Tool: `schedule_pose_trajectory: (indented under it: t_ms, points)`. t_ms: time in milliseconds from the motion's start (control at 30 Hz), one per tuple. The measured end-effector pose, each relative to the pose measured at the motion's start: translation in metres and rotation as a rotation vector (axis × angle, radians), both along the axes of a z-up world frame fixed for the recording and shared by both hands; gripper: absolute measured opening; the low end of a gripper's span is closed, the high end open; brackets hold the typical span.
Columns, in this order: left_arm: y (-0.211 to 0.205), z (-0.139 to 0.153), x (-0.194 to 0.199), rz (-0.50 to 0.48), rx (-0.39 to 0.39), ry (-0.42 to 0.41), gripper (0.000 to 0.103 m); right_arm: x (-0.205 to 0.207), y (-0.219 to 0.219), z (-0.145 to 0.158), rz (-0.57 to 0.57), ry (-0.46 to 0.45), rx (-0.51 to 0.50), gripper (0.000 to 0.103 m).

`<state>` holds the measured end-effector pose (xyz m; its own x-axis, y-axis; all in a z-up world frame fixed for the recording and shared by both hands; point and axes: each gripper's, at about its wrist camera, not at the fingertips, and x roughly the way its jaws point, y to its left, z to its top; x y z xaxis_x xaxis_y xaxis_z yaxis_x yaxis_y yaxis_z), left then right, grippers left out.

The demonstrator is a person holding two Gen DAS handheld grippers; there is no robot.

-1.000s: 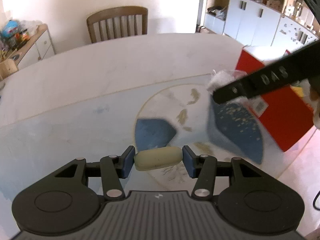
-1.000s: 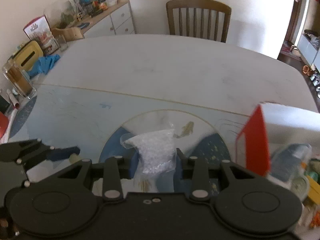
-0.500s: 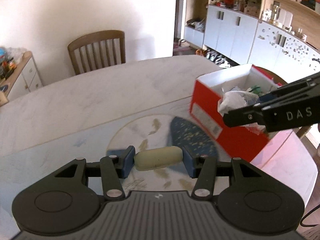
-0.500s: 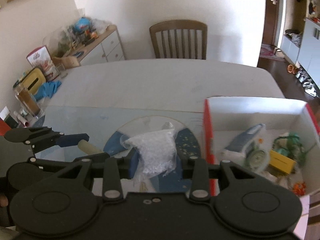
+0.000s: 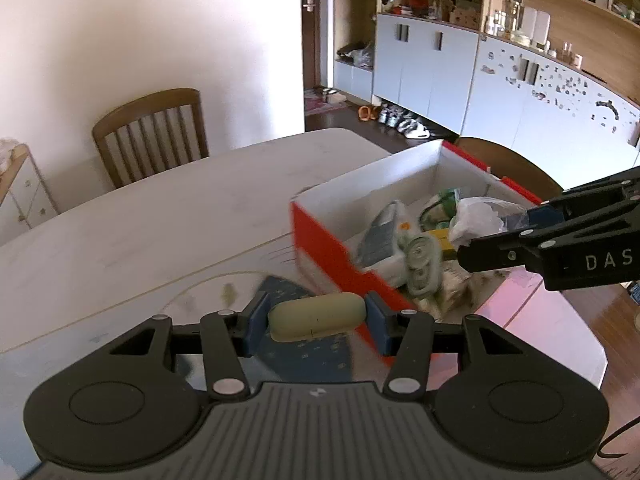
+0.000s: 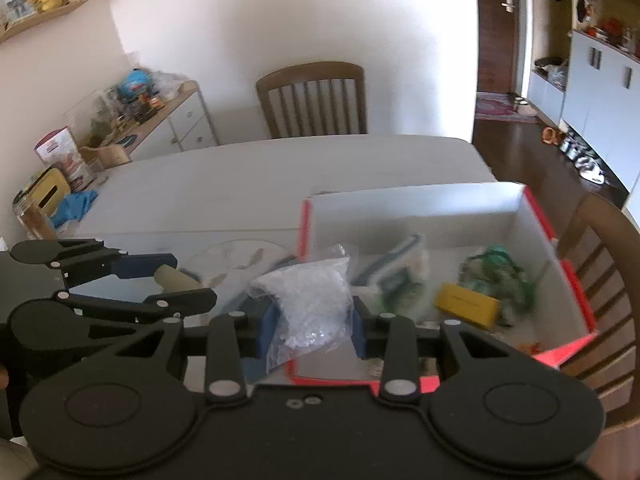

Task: Organize objects
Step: 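Carry the foam roll and plastic bag into the shoebox and open both tools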

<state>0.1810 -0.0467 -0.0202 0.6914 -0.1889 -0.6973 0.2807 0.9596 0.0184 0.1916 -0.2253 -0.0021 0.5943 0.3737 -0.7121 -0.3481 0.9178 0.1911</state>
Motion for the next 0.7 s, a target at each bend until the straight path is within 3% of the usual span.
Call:
schedule_pose_trajectory:
  t_ms: [400,700]
  points:
    - [-0.078,-0.012,0.036,-0.037,0.011,0.053,0.051,0.013,-0.083,-0.02,-0.071,-0.006,-0.053,0.036]
    - [-0.122,-0.023,0.074,-0.053,0.04,0.099,0.051,0.034,-0.109,-0.041,-0.06,0.004,-0.1,0.036]
